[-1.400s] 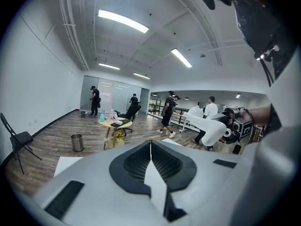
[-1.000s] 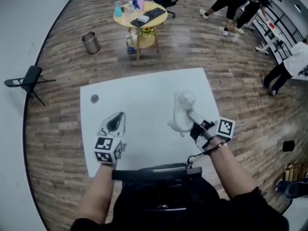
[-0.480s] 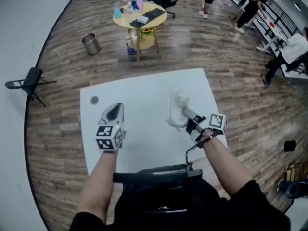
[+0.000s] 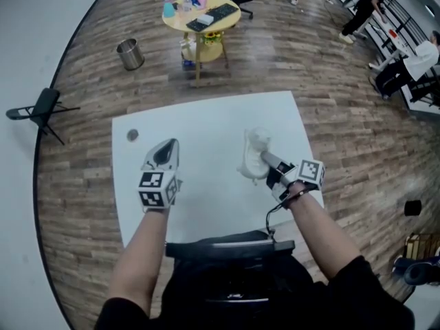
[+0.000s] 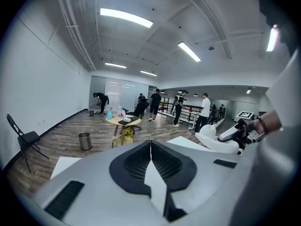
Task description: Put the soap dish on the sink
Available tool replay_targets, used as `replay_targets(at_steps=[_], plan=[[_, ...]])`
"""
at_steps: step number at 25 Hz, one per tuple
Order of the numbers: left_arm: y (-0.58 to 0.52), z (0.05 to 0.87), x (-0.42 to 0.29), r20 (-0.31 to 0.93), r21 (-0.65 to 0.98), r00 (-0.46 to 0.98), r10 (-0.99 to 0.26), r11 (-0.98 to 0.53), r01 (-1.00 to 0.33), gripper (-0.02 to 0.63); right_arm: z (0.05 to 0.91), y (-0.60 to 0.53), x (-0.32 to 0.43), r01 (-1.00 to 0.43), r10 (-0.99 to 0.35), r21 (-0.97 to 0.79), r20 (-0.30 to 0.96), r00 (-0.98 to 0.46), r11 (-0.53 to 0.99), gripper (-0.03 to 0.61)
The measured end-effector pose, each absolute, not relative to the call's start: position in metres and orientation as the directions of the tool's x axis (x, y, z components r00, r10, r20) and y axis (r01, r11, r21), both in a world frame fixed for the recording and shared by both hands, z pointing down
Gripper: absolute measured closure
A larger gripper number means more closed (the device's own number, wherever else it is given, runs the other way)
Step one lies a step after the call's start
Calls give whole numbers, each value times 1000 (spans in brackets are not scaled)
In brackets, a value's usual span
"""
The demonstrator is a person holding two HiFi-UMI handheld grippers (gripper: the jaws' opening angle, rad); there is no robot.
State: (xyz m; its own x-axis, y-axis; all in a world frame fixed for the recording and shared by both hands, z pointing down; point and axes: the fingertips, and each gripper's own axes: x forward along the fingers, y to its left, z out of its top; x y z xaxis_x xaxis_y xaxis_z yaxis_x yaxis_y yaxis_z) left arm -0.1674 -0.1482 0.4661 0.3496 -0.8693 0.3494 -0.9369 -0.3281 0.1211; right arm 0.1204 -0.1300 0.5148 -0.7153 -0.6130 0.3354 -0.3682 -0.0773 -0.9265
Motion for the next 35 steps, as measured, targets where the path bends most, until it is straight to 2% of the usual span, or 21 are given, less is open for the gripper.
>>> replay_targets(at_steps=[35], plan=[[-149,534,-150,473,159,355,-806,-318,-934,604,572,-137,129,-423,-562,-892,435,-704,-159,443]])
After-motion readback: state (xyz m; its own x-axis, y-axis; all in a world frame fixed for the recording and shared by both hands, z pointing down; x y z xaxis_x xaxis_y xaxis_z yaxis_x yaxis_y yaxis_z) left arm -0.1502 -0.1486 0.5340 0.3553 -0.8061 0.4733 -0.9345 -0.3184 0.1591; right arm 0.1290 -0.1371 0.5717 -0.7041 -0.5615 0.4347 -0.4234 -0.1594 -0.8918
